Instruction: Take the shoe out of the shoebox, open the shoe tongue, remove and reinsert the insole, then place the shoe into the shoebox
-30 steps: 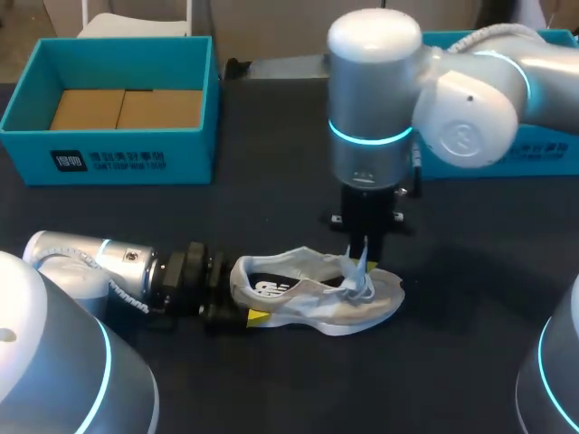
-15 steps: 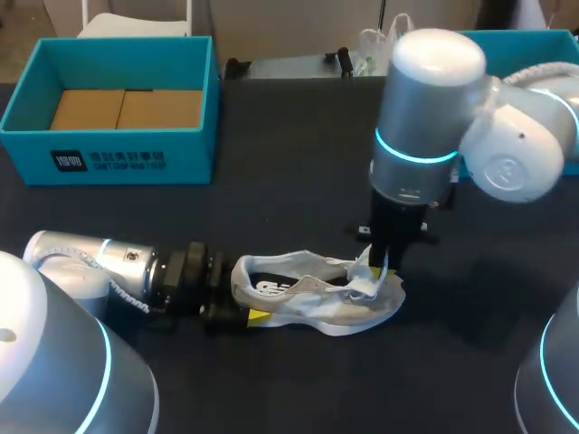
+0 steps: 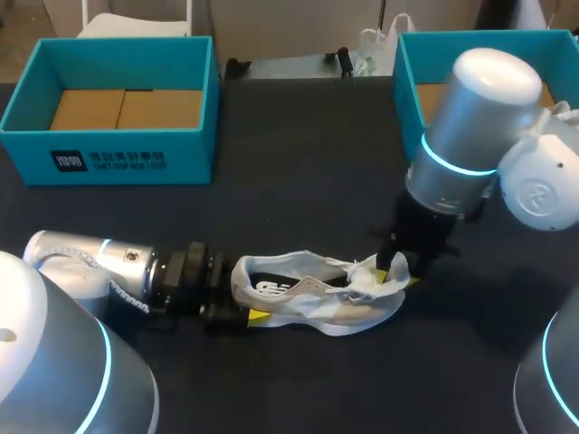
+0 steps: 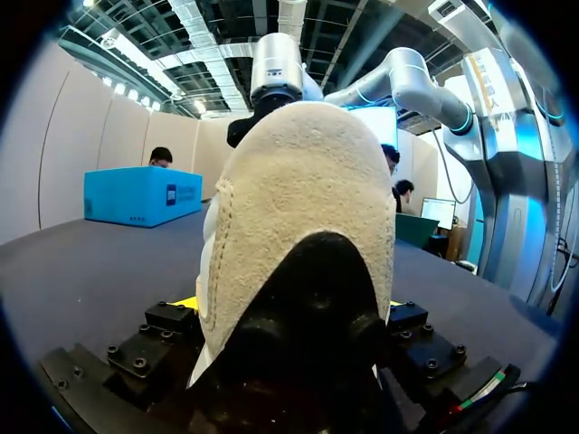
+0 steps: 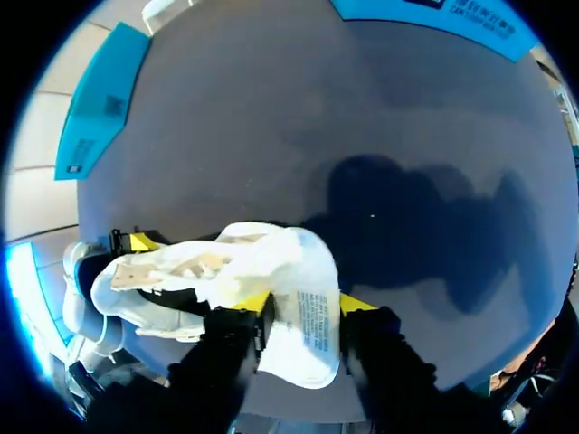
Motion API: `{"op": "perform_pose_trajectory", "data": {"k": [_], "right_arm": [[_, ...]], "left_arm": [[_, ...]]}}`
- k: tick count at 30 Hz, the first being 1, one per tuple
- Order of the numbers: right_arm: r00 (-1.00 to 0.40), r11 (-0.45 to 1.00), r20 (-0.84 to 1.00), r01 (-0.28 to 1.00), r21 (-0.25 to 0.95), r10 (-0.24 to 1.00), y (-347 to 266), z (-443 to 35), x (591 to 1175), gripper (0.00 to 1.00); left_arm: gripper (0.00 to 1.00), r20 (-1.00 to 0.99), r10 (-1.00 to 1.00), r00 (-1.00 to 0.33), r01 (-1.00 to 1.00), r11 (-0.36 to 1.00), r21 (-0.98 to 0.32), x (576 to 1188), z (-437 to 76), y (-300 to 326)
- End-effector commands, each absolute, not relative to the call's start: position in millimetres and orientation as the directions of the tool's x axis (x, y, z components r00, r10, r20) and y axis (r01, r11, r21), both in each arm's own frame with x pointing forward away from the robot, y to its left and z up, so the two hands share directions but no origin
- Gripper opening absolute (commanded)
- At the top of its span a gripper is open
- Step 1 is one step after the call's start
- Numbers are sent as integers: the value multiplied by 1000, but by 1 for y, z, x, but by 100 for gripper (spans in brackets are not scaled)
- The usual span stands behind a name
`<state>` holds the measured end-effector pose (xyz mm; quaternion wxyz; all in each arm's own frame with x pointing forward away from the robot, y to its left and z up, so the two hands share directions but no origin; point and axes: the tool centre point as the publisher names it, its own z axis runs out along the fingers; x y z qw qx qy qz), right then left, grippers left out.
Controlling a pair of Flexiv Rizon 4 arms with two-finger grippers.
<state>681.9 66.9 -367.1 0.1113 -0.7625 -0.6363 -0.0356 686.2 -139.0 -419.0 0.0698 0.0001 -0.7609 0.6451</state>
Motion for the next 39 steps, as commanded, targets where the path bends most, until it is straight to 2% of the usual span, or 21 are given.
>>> {"op": "perform_pose_trajectory", "data": {"k": [1,11,19,26,32,33,36,37,38,39], "right_arm": [[206,-192,189,977,-90,960,53,-353,676,100],[215,-216,62,976,13,975,35,-308,675,100],[253,-232,-206,965,118,945,39,-264,686,100],[254,-196,-318,959,203,914,53,-226,687,100],[154,-68,-404,973,219,902,81,-210,685,100],[129,-40,-411,975,220,902,85,-208,685,96],[69,31,-431,975,221,900,97,-201,682,69],[37,64,-426,973,221,904,100,-199,680,48],[22,80,-423,972,221,906,103,-197,679,36],[2,102,-426,970,220,905,106,-196,677,16]], "left_arm": [[0,105,88,-991,-90,165,-982,685,-420,-138],[0,105,88,-991,-90,165,-982,685,-420,-138],[0,105,88,-991,-90,165,-982,685,-420,-138],[0,105,88,-991,-90,165,-982,685,-420,-138],[0,105,88,-991,-90,165,-982,685,-420,-138],[0,105,88,-991,-90,165,-982,685,-420,-138],[0,105,88,-991,-90,165,-982,685,-420,-138],[0,105,88,-991,-90,165,-982,685,-420,-138],[0,105,88,-991,-90,165,-982,685,-420,-138],[0,105,88,-991,-90,165,-982,685,-420,-138]]}}
